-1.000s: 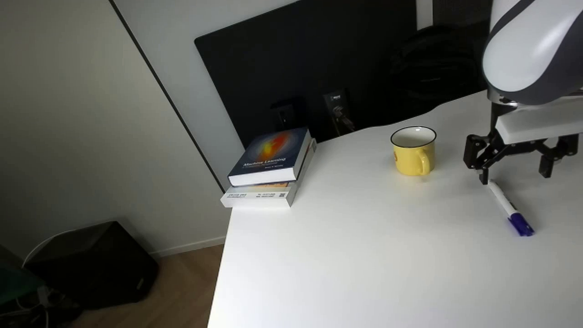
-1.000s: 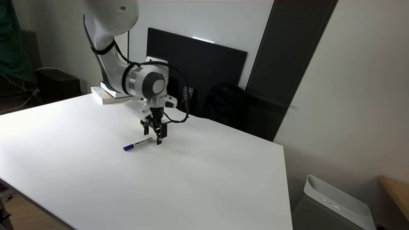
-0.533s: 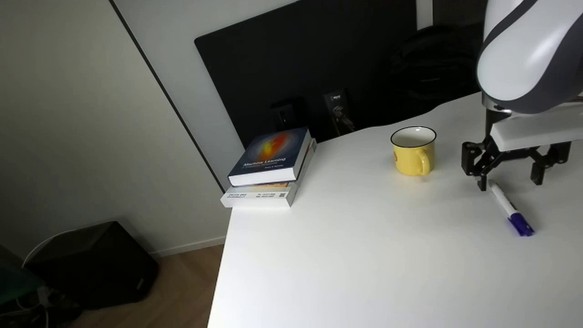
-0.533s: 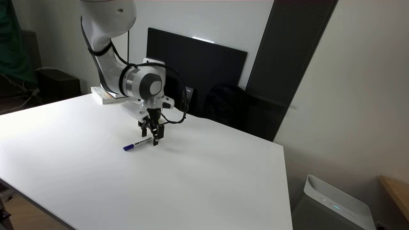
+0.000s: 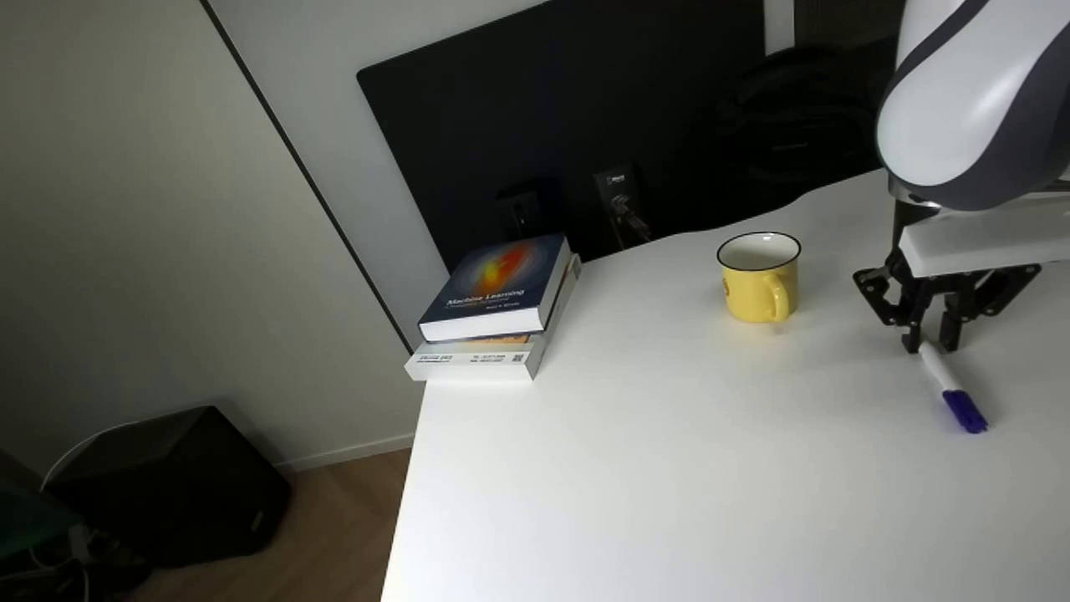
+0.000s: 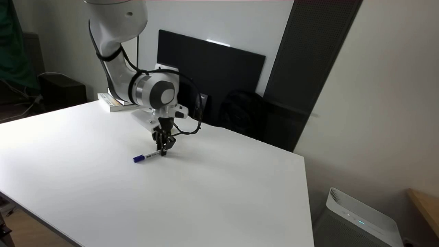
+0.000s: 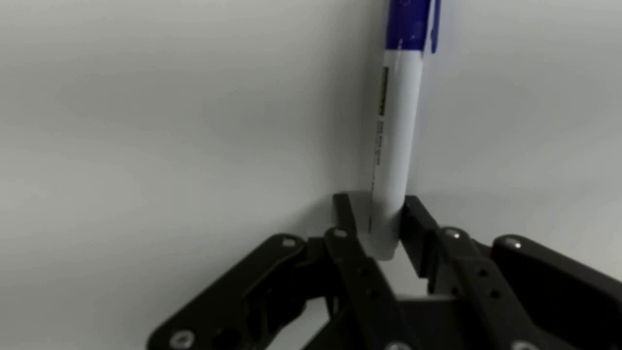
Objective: Put the marker in the mug
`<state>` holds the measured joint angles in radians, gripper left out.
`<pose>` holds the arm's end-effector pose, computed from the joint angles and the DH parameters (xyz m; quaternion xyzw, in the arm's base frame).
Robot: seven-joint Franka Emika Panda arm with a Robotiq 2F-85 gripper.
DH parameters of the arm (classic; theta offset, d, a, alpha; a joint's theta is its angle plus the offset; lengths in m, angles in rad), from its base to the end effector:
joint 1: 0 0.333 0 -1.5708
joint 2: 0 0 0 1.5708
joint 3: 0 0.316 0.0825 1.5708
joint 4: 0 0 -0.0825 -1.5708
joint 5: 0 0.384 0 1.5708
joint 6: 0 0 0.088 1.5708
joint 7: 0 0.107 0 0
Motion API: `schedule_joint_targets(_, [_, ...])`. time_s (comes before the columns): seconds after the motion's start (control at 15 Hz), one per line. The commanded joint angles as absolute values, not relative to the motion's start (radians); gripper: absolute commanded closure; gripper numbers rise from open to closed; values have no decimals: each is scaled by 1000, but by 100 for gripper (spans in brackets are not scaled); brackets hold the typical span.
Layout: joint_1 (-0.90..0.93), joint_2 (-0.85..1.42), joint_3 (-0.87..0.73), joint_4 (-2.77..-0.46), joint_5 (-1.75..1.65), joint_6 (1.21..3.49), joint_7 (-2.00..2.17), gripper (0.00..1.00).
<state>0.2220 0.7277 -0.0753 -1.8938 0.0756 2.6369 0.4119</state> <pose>0.6176 0.0904 0.1174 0.9878 -0.1552 0.0107 0.0036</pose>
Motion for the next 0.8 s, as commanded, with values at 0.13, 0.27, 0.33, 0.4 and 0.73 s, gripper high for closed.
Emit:
schedule_joint_targets(0.13, [201,708,-90,-1899,92,2634,432,97])
schedule_joint_targets(0.27, [200,697,-118,-1898,79,2629,439,96])
schedule_joint_targets(0.33, [197,685,-133,-1897,72,2629,438,96])
schedule_joint_targets(0.4, [201,674,-153,-1896,61,2634,444,96])
schedule_joint_targets(0.73, [211,603,-216,-1903,7,2692,449,96])
